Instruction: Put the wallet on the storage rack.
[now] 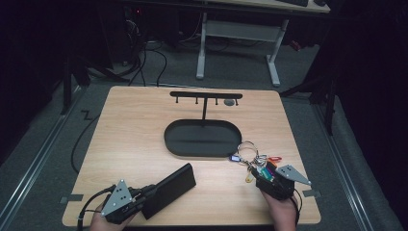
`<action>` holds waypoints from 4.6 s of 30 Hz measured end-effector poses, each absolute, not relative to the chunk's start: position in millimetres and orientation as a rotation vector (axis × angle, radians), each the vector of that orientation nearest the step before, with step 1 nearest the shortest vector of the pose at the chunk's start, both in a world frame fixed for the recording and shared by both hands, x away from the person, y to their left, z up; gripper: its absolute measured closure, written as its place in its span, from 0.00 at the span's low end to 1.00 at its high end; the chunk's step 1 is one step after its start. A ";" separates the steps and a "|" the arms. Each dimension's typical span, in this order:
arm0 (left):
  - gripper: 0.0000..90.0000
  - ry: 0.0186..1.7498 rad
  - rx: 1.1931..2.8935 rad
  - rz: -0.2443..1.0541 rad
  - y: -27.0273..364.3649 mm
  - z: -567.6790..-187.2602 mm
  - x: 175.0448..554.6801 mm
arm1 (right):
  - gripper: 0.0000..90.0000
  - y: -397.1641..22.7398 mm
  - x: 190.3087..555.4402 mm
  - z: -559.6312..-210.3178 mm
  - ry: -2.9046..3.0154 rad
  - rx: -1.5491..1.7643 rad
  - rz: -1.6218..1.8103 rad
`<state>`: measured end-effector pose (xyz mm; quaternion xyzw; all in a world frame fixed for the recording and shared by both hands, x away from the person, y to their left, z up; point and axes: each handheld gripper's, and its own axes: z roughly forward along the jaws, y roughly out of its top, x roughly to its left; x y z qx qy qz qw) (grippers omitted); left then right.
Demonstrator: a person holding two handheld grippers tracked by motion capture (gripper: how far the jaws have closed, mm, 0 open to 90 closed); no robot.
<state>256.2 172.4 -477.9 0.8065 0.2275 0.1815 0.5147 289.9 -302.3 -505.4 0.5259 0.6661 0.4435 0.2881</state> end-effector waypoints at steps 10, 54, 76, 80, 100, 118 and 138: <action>0.89 0.548 1.929 0.400 170.7 -478.9 255.5 | 0.36 -303.1 289.6 -505.1 1.780 1.402 1.184; 0.82 0.673 1.931 0.272 180.5 -490.8 273.0 | 0.36 -305.9 288.8 -504.4 1.775 1.399 1.185; 0.83 0.685 1.866 0.334 179.4 -484.2 283.0 | 0.35 -317.0 272.1 -506.2 1.753 1.396 1.148; 0.83 0.682 1.854 0.328 176.8 -483.9 286.6 | 0.35 -321.7 265.6 -507.4 1.738 1.416 1.140; 0.84 0.662 1.804 0.329 154.8 -473.2 305.5 | 0.35 -330.5 247.4 -509.4 1.721 1.443 1.141; 0.85 0.640 1.784 0.350 118.7 -445.2 368.9 | 0.36 -332.3 247.9 -507.4 1.712 1.437 1.157; 0.85 0.660 1.825 0.356 79.1 -462.4 437.4 | 0.35 -335.3 247.9 -508.0 1.677 1.466 1.162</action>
